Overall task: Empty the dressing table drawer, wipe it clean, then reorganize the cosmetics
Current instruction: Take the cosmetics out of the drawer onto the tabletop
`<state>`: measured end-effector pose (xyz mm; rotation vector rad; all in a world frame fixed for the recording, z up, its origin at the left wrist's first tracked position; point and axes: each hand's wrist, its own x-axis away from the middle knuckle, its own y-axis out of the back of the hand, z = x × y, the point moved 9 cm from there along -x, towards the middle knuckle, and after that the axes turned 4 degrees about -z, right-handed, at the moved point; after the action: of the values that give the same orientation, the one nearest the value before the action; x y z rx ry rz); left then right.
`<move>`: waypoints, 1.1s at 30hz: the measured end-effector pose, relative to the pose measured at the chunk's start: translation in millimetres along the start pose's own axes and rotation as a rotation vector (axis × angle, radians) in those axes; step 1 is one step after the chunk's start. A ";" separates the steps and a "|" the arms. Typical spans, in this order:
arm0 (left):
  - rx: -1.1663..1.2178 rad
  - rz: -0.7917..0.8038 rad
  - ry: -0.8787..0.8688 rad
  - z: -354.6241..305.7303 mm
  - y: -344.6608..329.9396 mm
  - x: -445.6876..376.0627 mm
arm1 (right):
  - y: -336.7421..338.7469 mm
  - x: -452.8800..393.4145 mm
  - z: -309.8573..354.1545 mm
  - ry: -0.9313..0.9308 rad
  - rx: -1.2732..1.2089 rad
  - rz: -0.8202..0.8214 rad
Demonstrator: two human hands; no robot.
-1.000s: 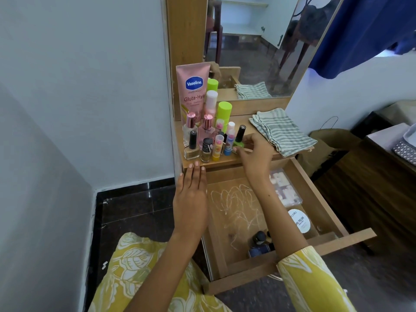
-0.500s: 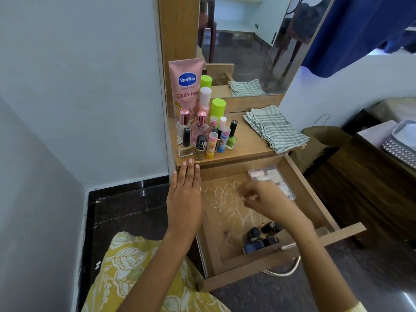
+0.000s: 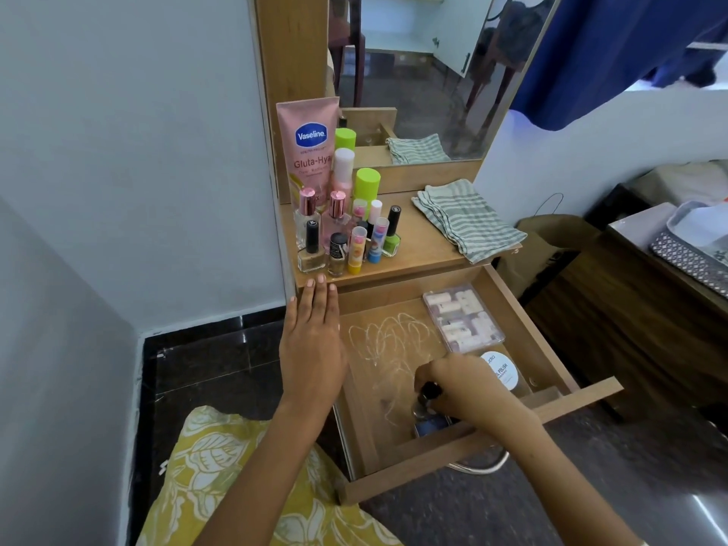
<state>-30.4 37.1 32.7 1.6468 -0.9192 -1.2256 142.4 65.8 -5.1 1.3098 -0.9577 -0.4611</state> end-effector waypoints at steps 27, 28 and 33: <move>0.038 0.002 0.020 0.3 -2.2 -0.7 | 112.7 -78.9 -27.2 -0.313 -0.906 -0.904; 0.038 0.005 0.021 0.0 -2.5 -0.6 | 111.5 -78.3 -27.3 -0.319 -0.913 -0.890; 0.043 0.011 0.017 -0.4 -1.9 -0.6 | 112.5 -42.0 -30.6 -0.304 -0.819 -0.884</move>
<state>-30.0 38.5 31.3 1.6813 -0.9491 -1.1903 118.8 143.7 88.4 0.8352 -0.2784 -1.5806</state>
